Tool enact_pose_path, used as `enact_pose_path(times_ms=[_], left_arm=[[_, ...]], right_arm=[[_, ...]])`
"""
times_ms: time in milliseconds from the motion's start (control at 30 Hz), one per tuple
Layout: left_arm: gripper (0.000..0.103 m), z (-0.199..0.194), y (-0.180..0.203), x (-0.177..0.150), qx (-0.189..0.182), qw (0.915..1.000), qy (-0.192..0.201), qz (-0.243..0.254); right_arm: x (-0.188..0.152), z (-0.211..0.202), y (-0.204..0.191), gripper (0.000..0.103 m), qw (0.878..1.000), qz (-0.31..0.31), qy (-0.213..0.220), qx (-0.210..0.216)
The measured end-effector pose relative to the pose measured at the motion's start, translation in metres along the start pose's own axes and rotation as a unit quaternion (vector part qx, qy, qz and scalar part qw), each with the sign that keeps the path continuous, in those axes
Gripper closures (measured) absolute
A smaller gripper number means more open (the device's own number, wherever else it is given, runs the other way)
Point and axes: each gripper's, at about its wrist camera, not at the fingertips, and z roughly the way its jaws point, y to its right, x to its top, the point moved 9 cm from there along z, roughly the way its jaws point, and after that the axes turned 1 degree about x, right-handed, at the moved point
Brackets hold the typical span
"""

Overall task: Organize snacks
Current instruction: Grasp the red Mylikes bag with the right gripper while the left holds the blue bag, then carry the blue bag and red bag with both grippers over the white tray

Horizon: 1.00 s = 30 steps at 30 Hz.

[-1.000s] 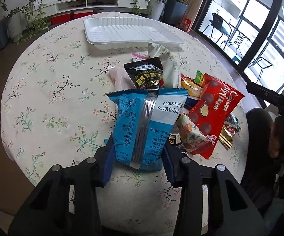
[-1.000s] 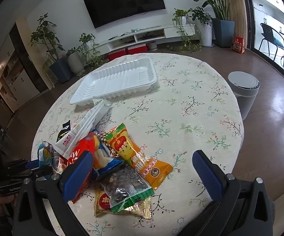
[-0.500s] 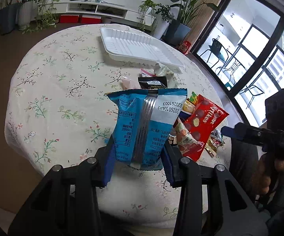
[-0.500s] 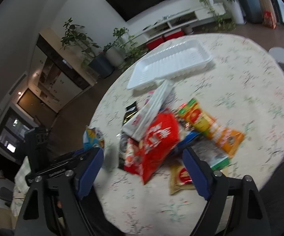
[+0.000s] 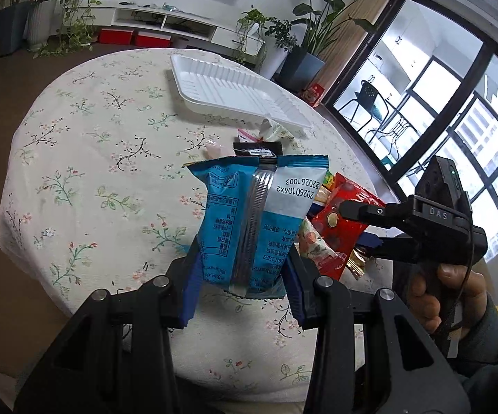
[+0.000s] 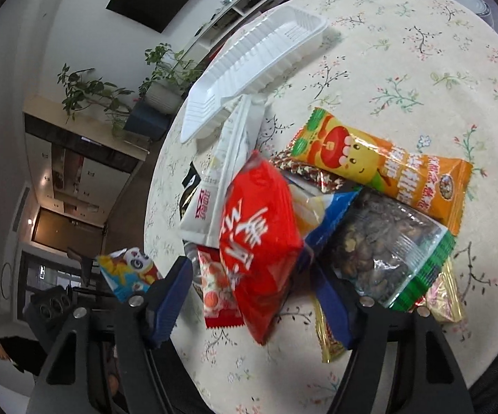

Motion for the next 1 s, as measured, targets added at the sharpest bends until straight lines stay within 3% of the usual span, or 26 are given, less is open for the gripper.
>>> enact_pose_path(times_ms=[100, 167, 300, 667, 867, 1000], left_arm=[[0.064, 0.002, 0.001, -0.001, -0.002, 1.0, -0.003, -0.001], [0.064, 0.003, 0.001, -0.001, -0.004, 1.0, -0.004, -0.001], [0.064, 0.004, 0.002, -0.001, -0.004, 1.0, -0.005, 0.0], [0.064, 0.002, 0.0, 0.0, -0.004, 1.0, 0.002, -0.002], [0.064, -0.001, 0.0, -0.001, -0.003, 1.0, 0.006, -0.003], [0.064, -0.004, -0.003, 0.001, -0.004, 0.9998, 0.009, -0.014]], right_arm=[[0.003, 0.004, -0.002, 0.039, 1.0, -0.007, 0.002, -0.007], [0.003, 0.008, 0.0, 0.052, 1.0, -0.011, -0.003, -0.007], [0.004, 0.012, 0.001, 0.067, 1.0, -0.019, 0.0, 0.0], [-0.007, -0.006, -0.006, 0.071, 0.999, -0.019, 0.003, 0.034], [0.003, -0.039, -0.022, 0.071, 0.996, -0.037, 0.039, 0.075], [0.017, -0.055, -0.017, 0.071, 0.995, -0.044, 0.062, 0.071]])
